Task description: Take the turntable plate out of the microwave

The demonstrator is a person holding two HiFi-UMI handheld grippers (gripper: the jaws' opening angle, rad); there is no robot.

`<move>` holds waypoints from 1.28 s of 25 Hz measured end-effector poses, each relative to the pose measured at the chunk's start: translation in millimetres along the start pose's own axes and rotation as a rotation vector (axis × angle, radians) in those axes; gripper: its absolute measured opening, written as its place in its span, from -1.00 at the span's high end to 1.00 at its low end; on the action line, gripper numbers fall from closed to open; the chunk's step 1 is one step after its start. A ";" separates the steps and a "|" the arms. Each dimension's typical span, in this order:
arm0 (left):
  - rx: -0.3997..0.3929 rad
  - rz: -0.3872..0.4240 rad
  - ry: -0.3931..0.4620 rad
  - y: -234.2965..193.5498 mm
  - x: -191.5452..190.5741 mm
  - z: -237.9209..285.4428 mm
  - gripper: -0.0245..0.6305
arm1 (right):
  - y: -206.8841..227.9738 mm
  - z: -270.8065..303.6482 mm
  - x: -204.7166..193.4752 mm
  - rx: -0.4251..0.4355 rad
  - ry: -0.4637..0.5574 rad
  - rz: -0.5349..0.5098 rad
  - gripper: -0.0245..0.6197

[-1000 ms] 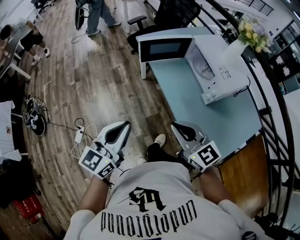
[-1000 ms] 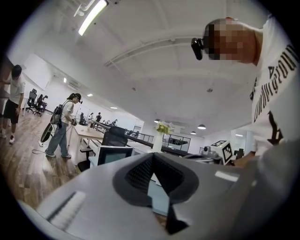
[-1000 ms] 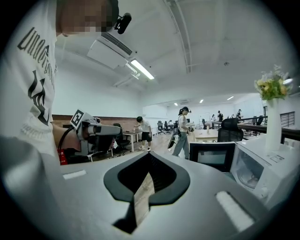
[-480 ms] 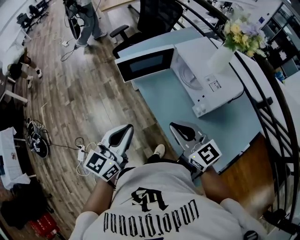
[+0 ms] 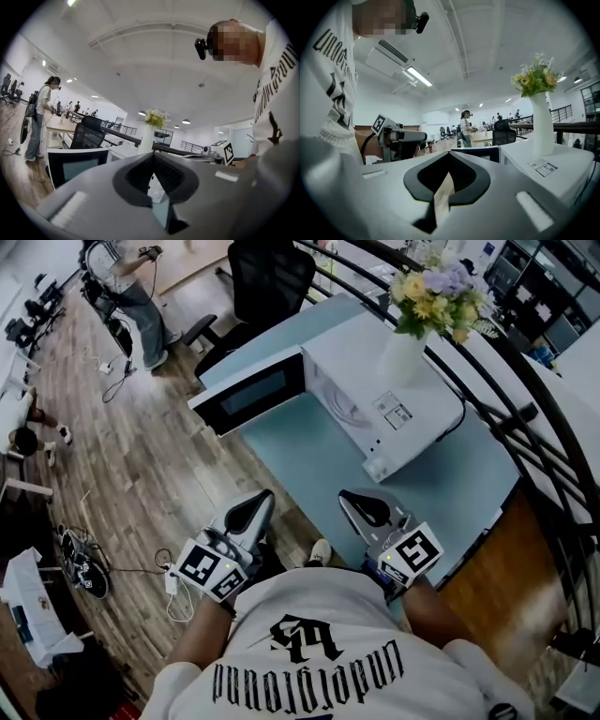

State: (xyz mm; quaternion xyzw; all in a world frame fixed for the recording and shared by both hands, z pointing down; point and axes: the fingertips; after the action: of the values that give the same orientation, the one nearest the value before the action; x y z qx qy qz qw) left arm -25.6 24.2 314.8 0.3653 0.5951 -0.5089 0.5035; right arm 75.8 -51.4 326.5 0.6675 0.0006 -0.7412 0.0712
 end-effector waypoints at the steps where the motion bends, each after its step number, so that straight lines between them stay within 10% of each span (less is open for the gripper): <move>1: -0.017 0.003 -0.004 -0.4 1.5 7.0 0.78 | 3.4 -1.3 1.1 -0.012 0.003 0.001 0.92; 32: -0.518 0.003 -0.102 -150.8 54.8 95.8 0.78 | 64.1 100.1 33.0 -0.548 0.000 0.052 0.91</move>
State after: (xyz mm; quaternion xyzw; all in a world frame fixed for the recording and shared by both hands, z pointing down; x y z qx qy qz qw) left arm -159.1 -105.8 299.8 0.1989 0.6790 -0.3565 0.6102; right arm -19.6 -128.0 310.8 0.6231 0.1838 -0.7113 0.2682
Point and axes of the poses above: the fingertips, and each gripper's own axes: z forward along the fingers, y to its right, x out of its top, and after that the axes turned 8 degrees about -x, right-handed
